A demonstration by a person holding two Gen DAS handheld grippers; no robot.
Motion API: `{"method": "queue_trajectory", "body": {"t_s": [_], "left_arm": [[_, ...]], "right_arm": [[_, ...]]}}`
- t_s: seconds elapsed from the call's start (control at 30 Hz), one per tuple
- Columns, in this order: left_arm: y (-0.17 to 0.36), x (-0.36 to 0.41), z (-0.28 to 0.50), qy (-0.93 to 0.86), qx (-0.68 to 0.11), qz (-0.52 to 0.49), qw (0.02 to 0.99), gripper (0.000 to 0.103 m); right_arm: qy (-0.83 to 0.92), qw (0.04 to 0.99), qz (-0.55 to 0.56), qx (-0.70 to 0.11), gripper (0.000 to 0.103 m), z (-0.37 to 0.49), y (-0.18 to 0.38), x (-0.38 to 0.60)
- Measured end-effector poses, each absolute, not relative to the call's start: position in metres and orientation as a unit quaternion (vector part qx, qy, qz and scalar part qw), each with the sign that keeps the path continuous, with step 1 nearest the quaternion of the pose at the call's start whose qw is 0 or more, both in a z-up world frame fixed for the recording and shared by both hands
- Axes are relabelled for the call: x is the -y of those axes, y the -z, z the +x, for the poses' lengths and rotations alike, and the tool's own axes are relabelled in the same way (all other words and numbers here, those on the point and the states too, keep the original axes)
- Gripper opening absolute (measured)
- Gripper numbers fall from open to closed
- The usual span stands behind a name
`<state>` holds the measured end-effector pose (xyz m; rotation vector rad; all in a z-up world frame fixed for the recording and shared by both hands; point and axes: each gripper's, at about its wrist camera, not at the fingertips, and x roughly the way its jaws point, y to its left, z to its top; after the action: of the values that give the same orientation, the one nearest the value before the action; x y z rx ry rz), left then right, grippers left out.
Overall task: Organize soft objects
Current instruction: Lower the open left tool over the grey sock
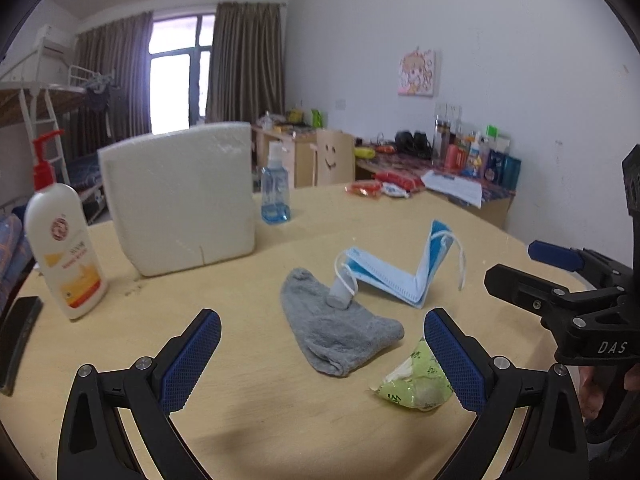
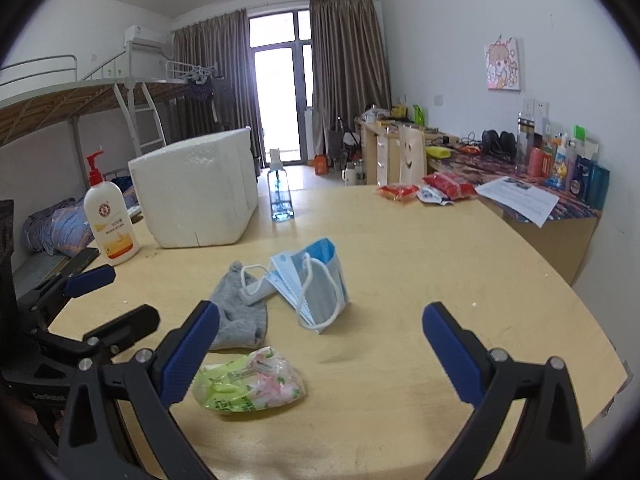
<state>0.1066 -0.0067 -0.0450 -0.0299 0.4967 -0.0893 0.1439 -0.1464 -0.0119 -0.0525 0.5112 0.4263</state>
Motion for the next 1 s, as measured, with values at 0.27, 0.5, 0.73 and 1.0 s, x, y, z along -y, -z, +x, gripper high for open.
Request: {"method": "queue_trajectory", "body": {"t_s": [0.27,0.5,0.73,1.0], "left_arm": [[0.058,0.011,0.138,0.053,-0.304,-0.015,0.951,0.100],[0.065,0.015,0.163,0.040,-0.344,-0.017,0.938,0.086],[0.072,0.022,0.178,0.029,-0.370,0.002,0.928,0.079],[0.080,0.019,0.188,0.044,-0.400,-0.011,0.915,0.059]], "right_arm": [[-0.212,0.935,-0.030,-0.282,0.103,0.168,0.023,0.146],[-0.221,0.931,-0.022,-0.291,0.103,0.176,0.023,0.150],[-0.228,0.924,-0.015,-0.308,0.103,0.188,0.030,0.150],[-0.240,0.916,-0.010,-0.322,0.103,0.197,0.035,0.149]]}}
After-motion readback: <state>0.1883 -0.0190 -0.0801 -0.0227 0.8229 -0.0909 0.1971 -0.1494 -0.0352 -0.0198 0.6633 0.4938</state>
